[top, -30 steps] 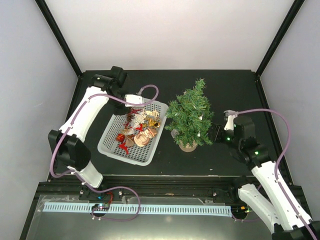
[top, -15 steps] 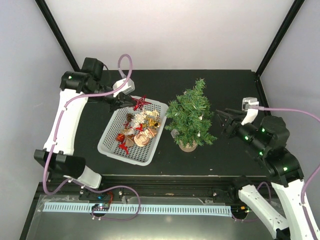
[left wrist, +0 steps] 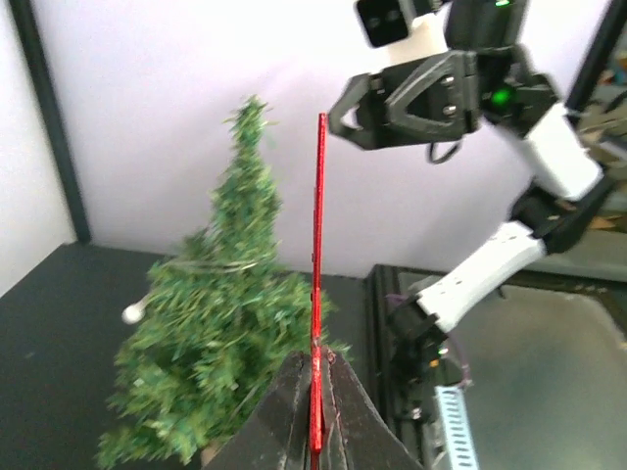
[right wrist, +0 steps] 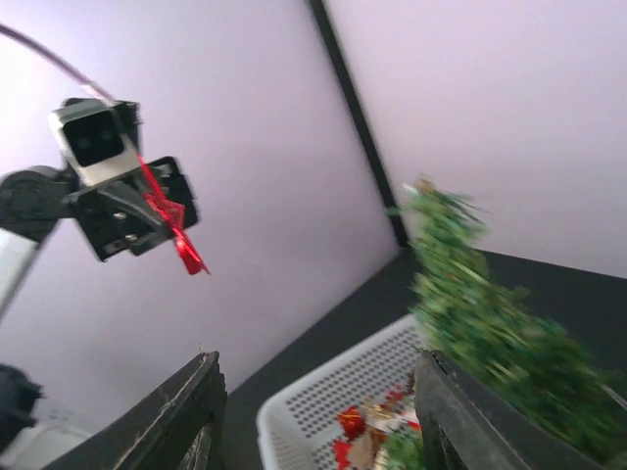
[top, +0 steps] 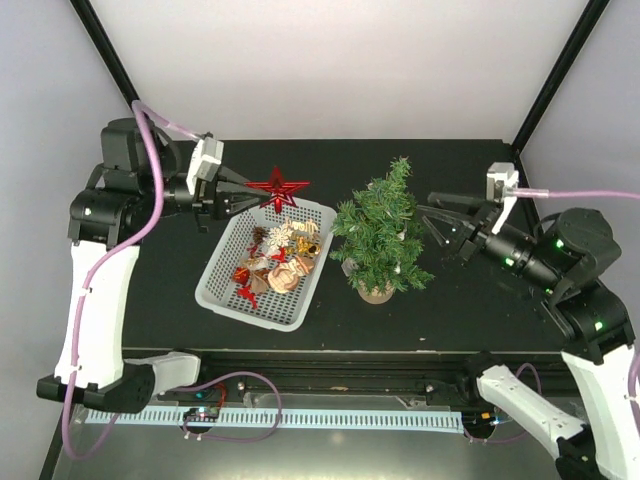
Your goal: Decorate the small christmas tree
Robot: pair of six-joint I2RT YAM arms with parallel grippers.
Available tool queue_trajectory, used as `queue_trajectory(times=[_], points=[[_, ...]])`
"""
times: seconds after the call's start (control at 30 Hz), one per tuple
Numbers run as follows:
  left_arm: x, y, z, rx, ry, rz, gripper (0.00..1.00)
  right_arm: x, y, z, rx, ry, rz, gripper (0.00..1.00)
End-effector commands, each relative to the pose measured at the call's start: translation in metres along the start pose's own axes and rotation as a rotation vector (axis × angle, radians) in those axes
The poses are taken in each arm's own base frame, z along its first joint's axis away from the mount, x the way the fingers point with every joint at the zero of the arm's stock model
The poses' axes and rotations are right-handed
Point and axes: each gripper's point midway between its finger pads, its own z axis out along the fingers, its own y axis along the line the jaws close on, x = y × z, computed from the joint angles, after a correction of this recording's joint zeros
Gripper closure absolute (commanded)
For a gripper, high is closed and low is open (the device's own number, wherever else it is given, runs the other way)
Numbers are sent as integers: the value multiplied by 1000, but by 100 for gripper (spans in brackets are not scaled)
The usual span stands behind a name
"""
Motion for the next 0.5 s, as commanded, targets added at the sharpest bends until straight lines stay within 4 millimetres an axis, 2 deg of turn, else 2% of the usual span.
queue_trajectory(times=[0.0, 0.17, 0.33, 0.47], points=[[-35, -26, -4, 207, -111, -77, 98, -18, 37, 15, -160, 25, -27, 46], [-40, -35, -7, 262, -113, -94, 98, -5, 66, 50, -203, 117, -79, 46], [-41, -42, -9, 265, -110, -109, 98, 2, 97, 73, -271, 150, -103, 47], [-39, -49, -8, 285, -100, -130, 98, 15, 109, 93, -278, 200, -125, 48]])
